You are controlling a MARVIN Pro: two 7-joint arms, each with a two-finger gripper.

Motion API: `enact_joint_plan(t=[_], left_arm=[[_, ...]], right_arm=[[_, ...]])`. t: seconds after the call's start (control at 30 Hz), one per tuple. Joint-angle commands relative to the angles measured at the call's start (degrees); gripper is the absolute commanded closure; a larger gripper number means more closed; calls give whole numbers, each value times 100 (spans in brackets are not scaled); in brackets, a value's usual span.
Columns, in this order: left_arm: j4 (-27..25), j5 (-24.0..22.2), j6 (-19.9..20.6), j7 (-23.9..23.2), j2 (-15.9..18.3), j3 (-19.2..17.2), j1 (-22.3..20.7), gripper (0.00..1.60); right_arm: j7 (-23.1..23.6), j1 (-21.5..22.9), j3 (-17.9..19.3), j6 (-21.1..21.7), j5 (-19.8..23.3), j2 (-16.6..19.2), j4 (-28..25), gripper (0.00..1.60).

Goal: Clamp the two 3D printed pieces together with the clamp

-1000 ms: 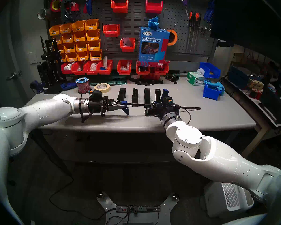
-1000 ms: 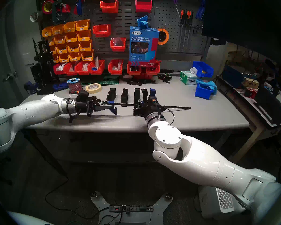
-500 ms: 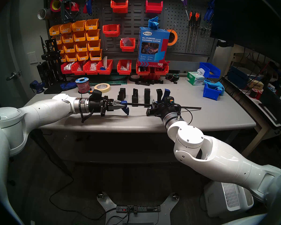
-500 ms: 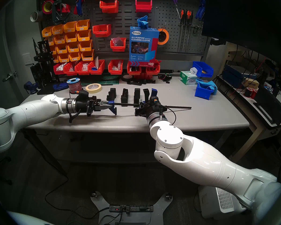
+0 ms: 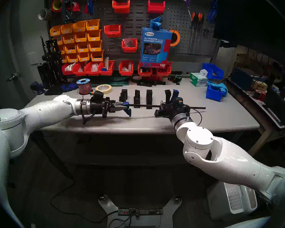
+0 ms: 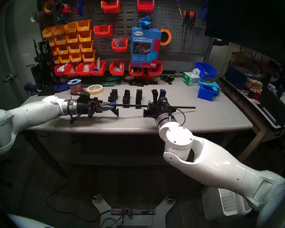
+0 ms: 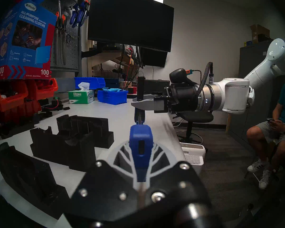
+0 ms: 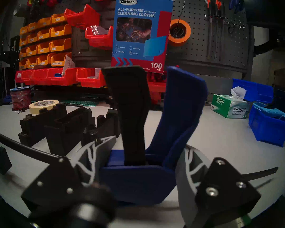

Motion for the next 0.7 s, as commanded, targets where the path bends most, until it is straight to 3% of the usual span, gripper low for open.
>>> enact_joint_plan(t=[0.0, 0.67], left_arm=[[4, 1, 4, -344, 42, -34, -55, 160], [5, 14, 8, -344, 43, -48, -49, 160]], right_arm=[[-186, -81, 220, 56, 25, 471, 2, 160], [-171, -228, 554, 51, 126, 946, -99, 160]])
